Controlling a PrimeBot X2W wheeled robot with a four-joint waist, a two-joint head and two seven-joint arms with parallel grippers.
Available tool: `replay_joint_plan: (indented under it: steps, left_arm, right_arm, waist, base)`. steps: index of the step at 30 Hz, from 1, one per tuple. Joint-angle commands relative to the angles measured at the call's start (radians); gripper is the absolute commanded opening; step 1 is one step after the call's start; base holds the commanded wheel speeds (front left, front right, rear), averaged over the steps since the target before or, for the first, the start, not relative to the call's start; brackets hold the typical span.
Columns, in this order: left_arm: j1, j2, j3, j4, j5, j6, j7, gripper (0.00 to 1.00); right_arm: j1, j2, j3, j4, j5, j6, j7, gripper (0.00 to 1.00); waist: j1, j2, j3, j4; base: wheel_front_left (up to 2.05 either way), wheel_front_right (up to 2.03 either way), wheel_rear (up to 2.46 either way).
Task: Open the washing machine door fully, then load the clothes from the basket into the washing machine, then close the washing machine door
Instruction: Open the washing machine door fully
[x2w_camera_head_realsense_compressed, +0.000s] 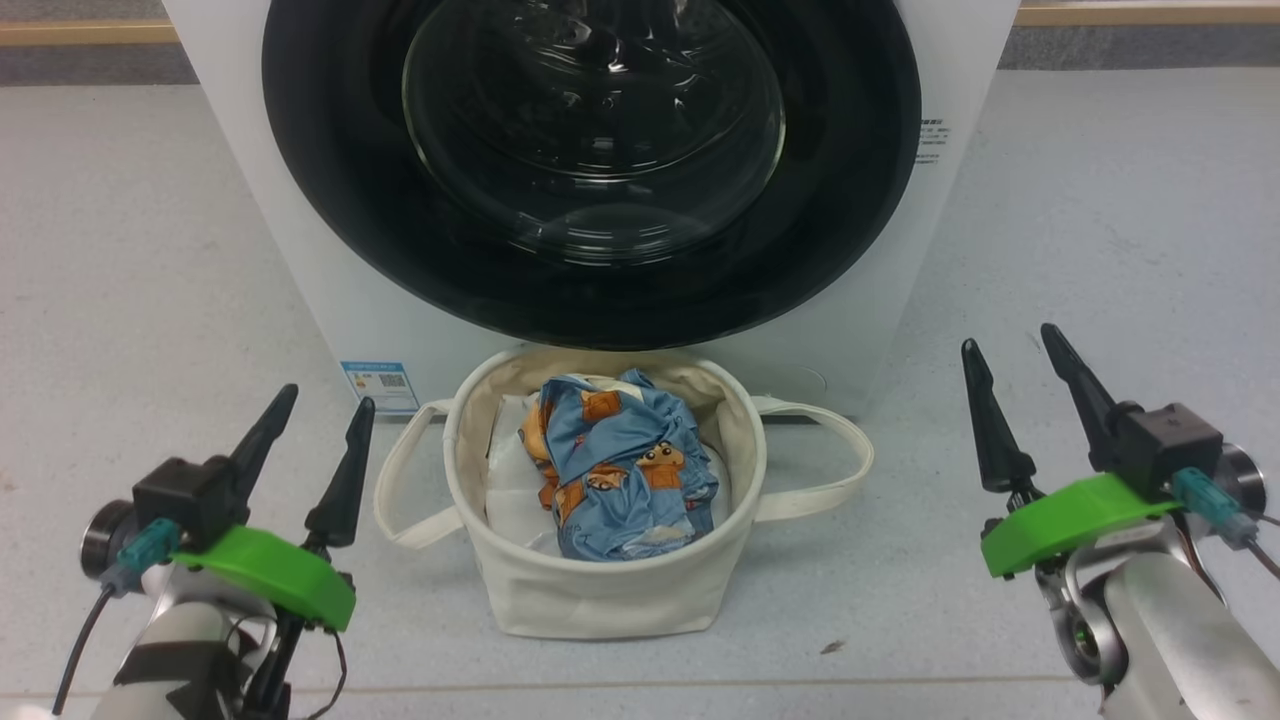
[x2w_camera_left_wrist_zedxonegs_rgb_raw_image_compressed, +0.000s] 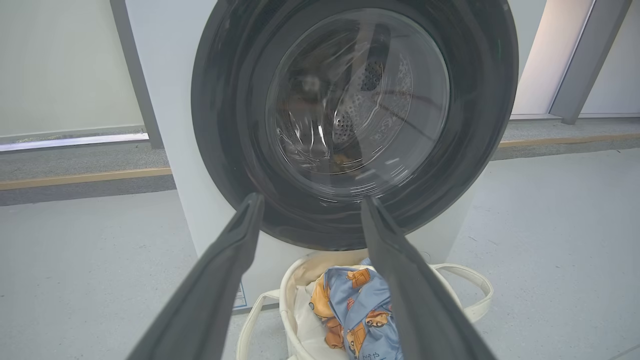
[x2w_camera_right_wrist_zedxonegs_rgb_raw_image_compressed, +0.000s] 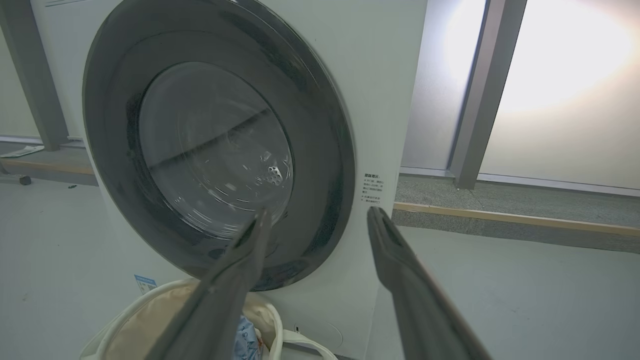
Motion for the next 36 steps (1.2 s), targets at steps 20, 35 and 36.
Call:
replay_joint_plan:
  steps: [20, 35, 36]
  left_arm:
    - [-0.065, 0.028, 0.056, -0.034, 0.048, -0.010, -0.012, 1.00]
    - [-0.064, 0.014, 0.051, -0.012, 0.044, -0.034, -0.012, 1.00]
    - [-0.064, 0.014, 0.051, -0.012, 0.044, -0.035, -0.012, 1.00]
  right_arm:
    - [-0.021, -0.011, 0.019, -0.031, 0.016, 0.000, -0.013, 1.00]
    - [-0.021, -0.014, 0.025, -0.028, 0.025, 0.000, -0.013, 1.00]
    - [-0.020, -0.013, 0.024, -0.028, 0.025, 0.000, -0.013, 1.00]
  waist:
    - [0.0000, 0.0000, 0.005, -0.001]
    - [0.0000, 0.0000, 0.002, -0.006]
    - [0.0000, 0.0000, 0.003, -0.005]
  base:
    - [0.92, 0.70, -1.63]
    - [1.25, 1.09, -2.34]
    - [0.82, 0.82, -1.64]
